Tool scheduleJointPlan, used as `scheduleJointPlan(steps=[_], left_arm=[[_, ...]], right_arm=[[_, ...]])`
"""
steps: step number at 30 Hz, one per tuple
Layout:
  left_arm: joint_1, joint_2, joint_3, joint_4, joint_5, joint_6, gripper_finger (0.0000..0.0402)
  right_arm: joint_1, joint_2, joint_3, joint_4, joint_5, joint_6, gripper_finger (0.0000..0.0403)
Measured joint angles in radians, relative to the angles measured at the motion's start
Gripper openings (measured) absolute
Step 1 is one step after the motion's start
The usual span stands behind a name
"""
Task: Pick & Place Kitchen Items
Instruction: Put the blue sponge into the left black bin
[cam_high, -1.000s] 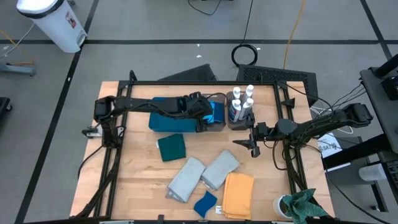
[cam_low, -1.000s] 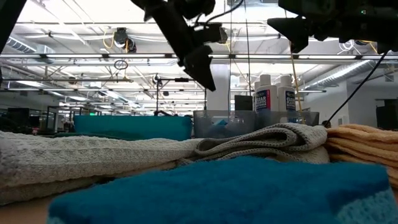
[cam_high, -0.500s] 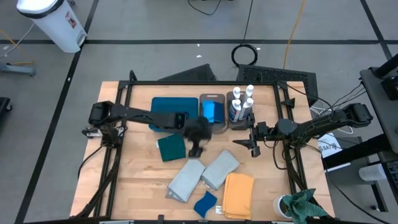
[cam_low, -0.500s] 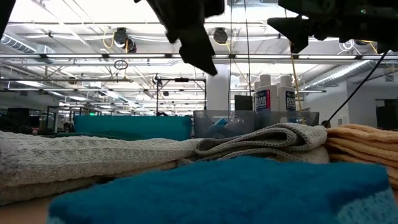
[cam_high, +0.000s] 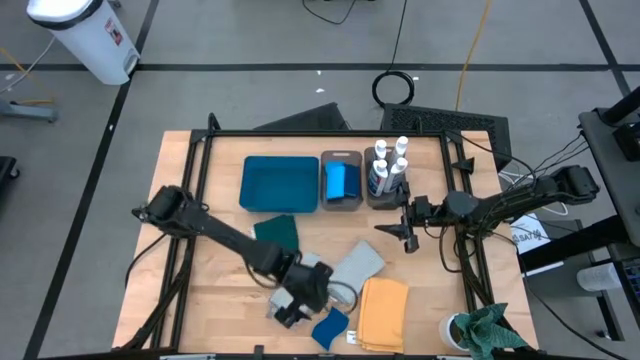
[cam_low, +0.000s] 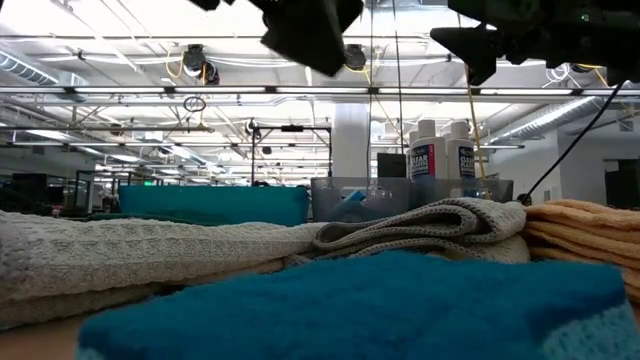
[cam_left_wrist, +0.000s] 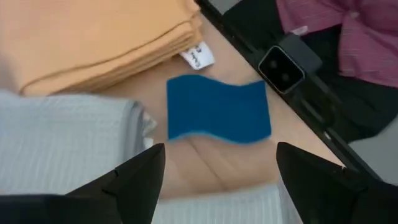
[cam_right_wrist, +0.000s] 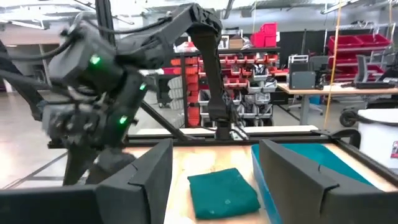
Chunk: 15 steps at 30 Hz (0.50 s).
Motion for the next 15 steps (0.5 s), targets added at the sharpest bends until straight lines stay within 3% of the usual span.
scheduleJointPlan(steps=[6, 15], left_arm=[[-0.034, 0.097, 0.0, 0.074, -0.013, -0.029, 0.031], [-0.04, 0.208, 0.0, 0.298, 0.218, -0.063, 0.031]], right_arm=[[0.039, 0.0, 0.0, 0.01, -0.001, 0.027, 0.0209], [0.06, 0.0, 0.0, 0.03, -0.001, 0.043, 0.0201]])
